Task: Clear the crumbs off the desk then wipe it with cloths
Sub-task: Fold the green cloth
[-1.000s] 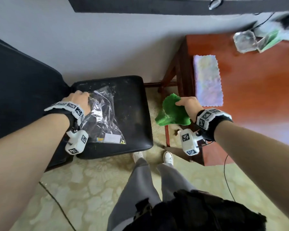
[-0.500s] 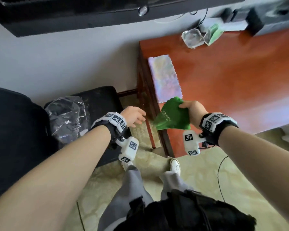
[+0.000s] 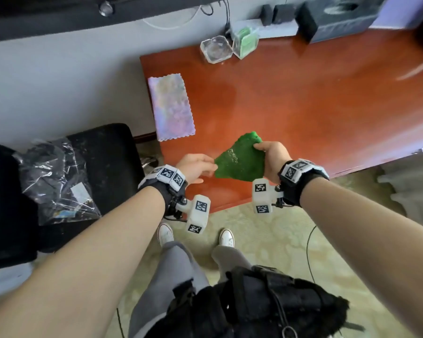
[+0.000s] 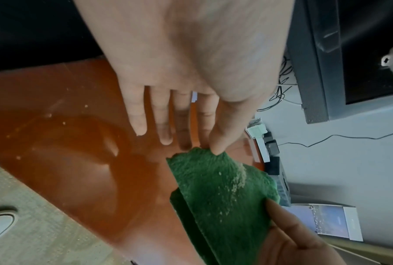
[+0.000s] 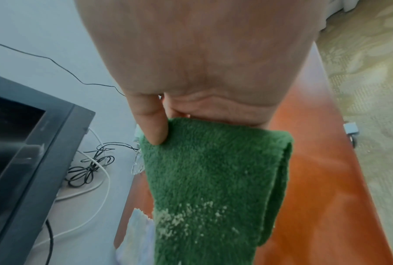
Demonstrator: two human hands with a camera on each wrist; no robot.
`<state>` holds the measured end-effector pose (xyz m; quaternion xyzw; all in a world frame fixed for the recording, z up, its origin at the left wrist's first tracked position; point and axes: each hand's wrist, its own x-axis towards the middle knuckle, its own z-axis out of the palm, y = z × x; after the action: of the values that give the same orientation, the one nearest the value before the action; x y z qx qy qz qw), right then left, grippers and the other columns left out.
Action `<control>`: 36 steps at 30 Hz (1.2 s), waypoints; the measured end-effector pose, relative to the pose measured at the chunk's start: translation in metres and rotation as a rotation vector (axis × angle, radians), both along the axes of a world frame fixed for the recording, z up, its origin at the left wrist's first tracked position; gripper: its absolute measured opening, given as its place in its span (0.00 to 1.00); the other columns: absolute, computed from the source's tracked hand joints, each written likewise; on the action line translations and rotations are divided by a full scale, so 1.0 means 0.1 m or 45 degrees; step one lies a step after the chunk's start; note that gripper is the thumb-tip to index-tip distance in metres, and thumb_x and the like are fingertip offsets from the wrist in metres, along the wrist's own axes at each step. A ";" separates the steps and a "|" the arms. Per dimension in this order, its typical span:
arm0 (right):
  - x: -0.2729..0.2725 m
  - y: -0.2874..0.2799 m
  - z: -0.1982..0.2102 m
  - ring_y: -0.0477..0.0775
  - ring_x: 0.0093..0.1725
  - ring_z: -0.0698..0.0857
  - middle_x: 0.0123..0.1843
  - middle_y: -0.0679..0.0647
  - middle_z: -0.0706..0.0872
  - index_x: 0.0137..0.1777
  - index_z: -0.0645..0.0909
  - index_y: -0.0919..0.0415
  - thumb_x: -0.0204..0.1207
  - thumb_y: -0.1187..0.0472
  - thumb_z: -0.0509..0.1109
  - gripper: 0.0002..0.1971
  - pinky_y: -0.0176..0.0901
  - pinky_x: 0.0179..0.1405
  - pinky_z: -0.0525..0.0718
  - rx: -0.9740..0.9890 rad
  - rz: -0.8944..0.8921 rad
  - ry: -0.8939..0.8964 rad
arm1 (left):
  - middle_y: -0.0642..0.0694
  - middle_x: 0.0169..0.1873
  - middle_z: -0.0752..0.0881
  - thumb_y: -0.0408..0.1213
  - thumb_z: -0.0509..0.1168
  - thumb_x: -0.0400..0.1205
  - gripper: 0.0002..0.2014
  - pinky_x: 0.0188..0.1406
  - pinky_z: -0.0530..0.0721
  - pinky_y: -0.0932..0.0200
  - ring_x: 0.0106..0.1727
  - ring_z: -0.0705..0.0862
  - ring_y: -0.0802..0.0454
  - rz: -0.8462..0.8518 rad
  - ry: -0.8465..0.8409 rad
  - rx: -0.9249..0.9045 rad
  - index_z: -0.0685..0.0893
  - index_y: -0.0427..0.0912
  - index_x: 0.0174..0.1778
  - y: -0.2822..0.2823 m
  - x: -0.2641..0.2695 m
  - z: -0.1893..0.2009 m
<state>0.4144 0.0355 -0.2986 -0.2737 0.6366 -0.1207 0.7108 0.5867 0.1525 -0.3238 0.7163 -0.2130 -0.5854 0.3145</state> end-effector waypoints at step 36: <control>-0.17 -0.04 0.20 0.58 0.51 0.92 0.49 0.54 0.93 0.56 0.85 0.58 0.57 0.32 0.80 0.35 0.66 0.67 0.79 -0.124 0.408 -0.036 | 0.50 0.34 0.89 0.49 0.71 0.76 0.07 0.37 0.87 0.52 0.39 0.86 0.47 -0.585 -1.180 -0.303 0.89 0.50 0.39 -0.51 -0.31 0.39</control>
<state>0.3975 0.0313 -0.2789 -0.4041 0.5681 -0.0405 0.7157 0.5555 0.1019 -0.2844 0.7940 -0.5462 -0.2331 0.1302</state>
